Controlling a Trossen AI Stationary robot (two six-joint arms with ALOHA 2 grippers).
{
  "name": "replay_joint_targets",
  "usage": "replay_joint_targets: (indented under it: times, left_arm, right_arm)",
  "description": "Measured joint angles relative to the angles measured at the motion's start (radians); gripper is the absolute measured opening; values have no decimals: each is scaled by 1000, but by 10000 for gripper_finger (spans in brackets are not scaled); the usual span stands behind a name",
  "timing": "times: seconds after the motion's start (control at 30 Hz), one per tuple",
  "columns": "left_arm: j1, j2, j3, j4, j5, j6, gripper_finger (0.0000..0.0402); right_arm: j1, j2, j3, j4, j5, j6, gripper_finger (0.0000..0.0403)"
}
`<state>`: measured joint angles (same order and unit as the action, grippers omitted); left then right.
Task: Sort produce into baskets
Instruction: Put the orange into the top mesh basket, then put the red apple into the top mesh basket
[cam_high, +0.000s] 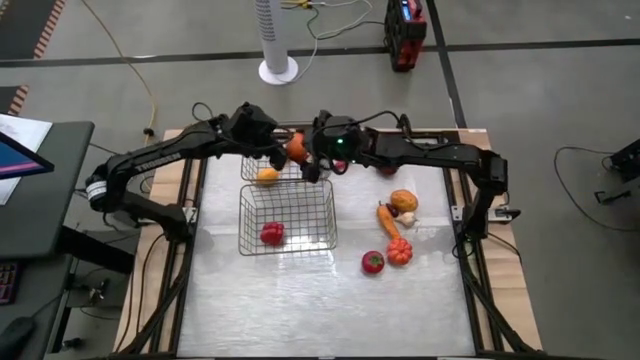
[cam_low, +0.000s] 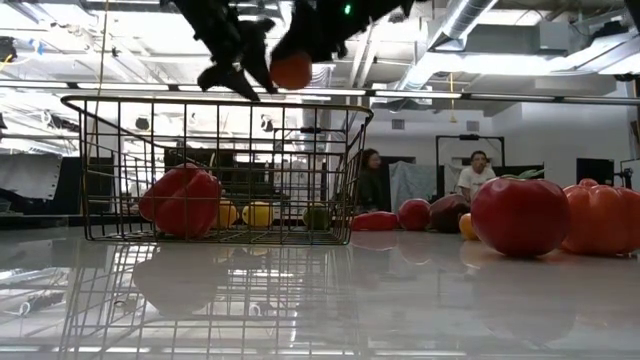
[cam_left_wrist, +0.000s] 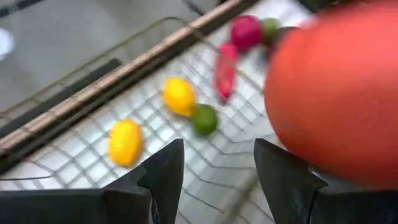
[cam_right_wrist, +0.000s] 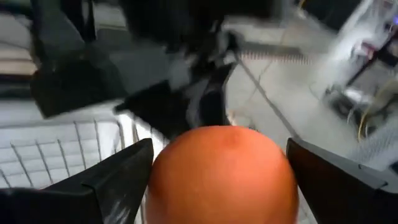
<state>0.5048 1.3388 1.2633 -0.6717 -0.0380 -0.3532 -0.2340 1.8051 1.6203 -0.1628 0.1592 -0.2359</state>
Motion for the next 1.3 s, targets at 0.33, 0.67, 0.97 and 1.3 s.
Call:
replay_joint_targets:
  times: [0.33, 0.67, 0.97, 1.3]
  left_arm:
    - [17, -136, 4, 30, -19, -15, 183]
    - [17, -211, 4, 29, 49, -45, 183]
    - [17, -259, 4, -9, 83, -33, 183]
    - [10, -258, -33, 56, 92, 78, 183]
  right_arm:
    - [-30, 12, -2, -35, -4, 8, 392]
    - [-48, 3, -2, -145, -4, 84, 398]
    - [-113, -21, -3, -499, -20, 188, 400]
    - [-198, -24, -97, -740, -30, 305, 380]
